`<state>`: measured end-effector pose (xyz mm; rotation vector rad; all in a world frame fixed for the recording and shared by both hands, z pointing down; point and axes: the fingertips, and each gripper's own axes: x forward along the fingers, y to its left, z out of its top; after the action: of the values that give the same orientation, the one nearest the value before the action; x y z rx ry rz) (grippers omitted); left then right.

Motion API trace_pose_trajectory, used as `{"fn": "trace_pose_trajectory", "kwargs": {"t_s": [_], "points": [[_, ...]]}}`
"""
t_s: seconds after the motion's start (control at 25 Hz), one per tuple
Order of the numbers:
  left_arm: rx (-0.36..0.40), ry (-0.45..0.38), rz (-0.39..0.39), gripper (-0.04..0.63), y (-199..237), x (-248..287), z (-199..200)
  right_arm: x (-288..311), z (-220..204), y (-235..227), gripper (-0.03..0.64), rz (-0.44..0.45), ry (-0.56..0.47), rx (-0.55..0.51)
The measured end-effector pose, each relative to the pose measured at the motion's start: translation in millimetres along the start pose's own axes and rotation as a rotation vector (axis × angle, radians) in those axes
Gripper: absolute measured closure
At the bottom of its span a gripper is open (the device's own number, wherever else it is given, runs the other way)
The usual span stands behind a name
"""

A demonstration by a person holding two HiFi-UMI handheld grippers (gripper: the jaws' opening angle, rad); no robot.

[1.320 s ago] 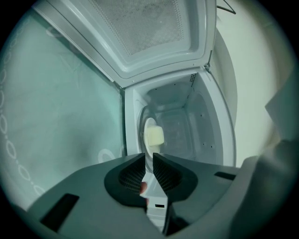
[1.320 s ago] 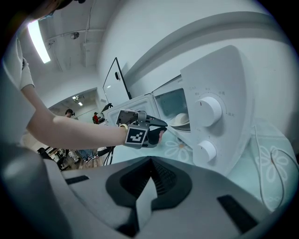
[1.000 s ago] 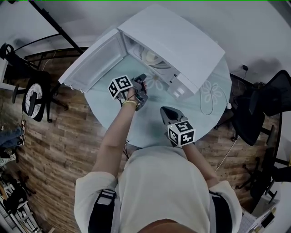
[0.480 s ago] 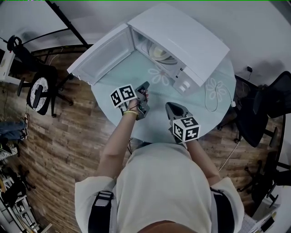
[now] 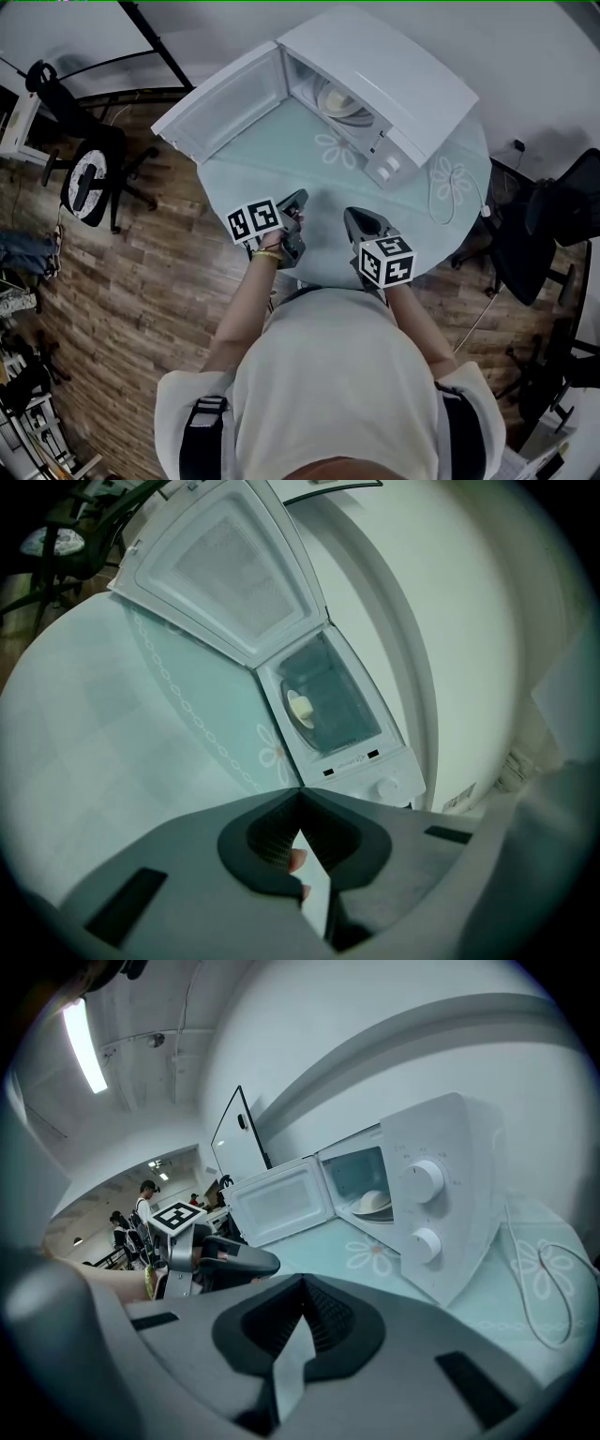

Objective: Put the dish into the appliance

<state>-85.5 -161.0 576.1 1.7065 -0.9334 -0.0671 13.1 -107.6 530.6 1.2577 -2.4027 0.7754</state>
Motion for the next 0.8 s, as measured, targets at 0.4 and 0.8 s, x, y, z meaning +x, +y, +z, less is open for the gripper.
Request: {"fn": "trace_pose_trajectory", "kwargs": {"t_s": [0.4,0.8], "points": [[0.068,-0.002,0.047,0.586,2,-34,-27,-8,-14,13,0.611,0.022,0.018,0.008],[0.217,0.005,0.117,0.586,-5,-56,-46,-13,-28,25,0.611,0.038,0.038,0.031]]}}
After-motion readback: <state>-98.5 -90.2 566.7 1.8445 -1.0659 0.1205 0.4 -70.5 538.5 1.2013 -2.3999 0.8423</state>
